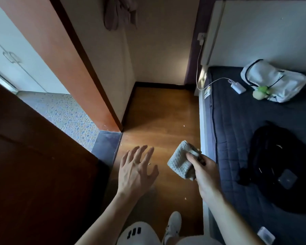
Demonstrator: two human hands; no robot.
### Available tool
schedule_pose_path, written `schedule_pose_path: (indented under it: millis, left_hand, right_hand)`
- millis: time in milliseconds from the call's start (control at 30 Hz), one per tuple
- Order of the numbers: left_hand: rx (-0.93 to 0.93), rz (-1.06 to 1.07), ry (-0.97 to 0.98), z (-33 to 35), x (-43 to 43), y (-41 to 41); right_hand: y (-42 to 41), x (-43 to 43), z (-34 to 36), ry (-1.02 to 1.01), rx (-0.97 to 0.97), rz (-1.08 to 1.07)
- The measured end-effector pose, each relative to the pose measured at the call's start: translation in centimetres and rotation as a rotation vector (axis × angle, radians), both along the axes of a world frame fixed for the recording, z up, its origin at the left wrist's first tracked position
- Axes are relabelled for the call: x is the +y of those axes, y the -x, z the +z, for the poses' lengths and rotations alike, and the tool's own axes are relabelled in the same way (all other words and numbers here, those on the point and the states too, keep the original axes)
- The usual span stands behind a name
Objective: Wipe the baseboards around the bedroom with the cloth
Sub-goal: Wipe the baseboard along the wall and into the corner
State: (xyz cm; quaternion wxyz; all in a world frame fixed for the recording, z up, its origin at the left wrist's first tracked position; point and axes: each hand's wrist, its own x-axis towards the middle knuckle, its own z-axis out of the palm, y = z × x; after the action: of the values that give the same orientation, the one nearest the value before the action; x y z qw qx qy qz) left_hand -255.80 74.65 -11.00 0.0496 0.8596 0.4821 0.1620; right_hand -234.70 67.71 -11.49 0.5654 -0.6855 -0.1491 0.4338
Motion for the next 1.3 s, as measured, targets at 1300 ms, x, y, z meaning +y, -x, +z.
schedule_pose_path:
  millis: [1300]
  left_hand:
    - [-0.094,0.032,-0.036,-1.6,54.9,-18.0]
  right_hand:
    - [-17.5,54.9,1.8,-0.032,-0.001,-0.013]
